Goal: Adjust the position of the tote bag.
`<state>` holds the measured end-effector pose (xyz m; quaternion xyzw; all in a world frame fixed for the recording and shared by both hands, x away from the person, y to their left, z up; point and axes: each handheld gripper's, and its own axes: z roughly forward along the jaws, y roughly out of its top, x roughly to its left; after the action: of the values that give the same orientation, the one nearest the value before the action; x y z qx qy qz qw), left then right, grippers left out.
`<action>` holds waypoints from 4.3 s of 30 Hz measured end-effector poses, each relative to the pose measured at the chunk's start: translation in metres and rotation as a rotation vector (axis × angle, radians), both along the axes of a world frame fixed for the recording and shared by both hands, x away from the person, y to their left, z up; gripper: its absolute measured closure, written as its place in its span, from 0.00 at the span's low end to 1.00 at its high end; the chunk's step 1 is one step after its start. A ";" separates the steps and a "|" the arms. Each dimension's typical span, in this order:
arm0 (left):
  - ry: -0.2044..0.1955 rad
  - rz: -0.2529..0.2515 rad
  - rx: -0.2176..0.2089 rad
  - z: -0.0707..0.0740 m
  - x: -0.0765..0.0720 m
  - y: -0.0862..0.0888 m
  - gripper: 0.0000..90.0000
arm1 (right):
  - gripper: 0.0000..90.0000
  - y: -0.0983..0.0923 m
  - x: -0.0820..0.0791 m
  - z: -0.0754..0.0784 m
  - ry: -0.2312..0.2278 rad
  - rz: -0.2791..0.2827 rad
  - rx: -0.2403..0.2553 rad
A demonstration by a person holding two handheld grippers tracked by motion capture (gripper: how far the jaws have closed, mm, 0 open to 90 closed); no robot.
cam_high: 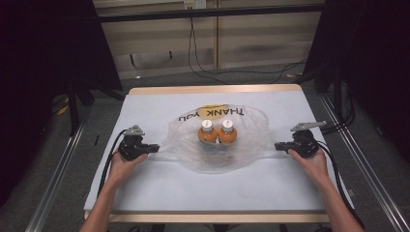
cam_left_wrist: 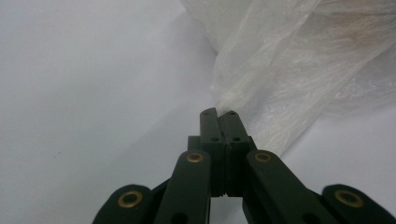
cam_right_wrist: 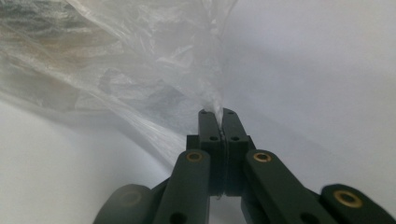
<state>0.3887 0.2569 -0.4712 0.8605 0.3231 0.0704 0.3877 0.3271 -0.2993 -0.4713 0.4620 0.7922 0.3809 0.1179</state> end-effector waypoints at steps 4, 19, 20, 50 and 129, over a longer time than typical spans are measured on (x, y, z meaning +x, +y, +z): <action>0.015 0.002 -0.034 -0.003 0.000 0.006 1.00 | 1.00 0.003 0.001 -0.006 0.018 0.012 -0.043; -0.011 0.004 -0.066 -0.003 -0.005 0.007 0.79 | 0.79 -0.001 -0.004 -0.007 -0.044 0.039 0.000; -0.023 0.017 -0.075 -0.001 -0.006 0.007 0.74 | 0.77 -0.001 -0.004 -0.004 -0.055 0.038 0.018; -0.234 0.018 -0.340 0.081 -0.031 0.026 0.36 | 0.56 0.017 -0.025 0.067 -0.265 0.092 0.184; -0.079 -0.296 0.353 0.008 0.025 -0.127 0.99 | 1.00 0.100 0.055 0.011 0.053 0.327 -0.485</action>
<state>0.4138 0.1297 -0.4628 0.9495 0.1607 0.1017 0.2494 0.3822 -0.1994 -0.4604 0.2965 0.9269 0.1819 0.1412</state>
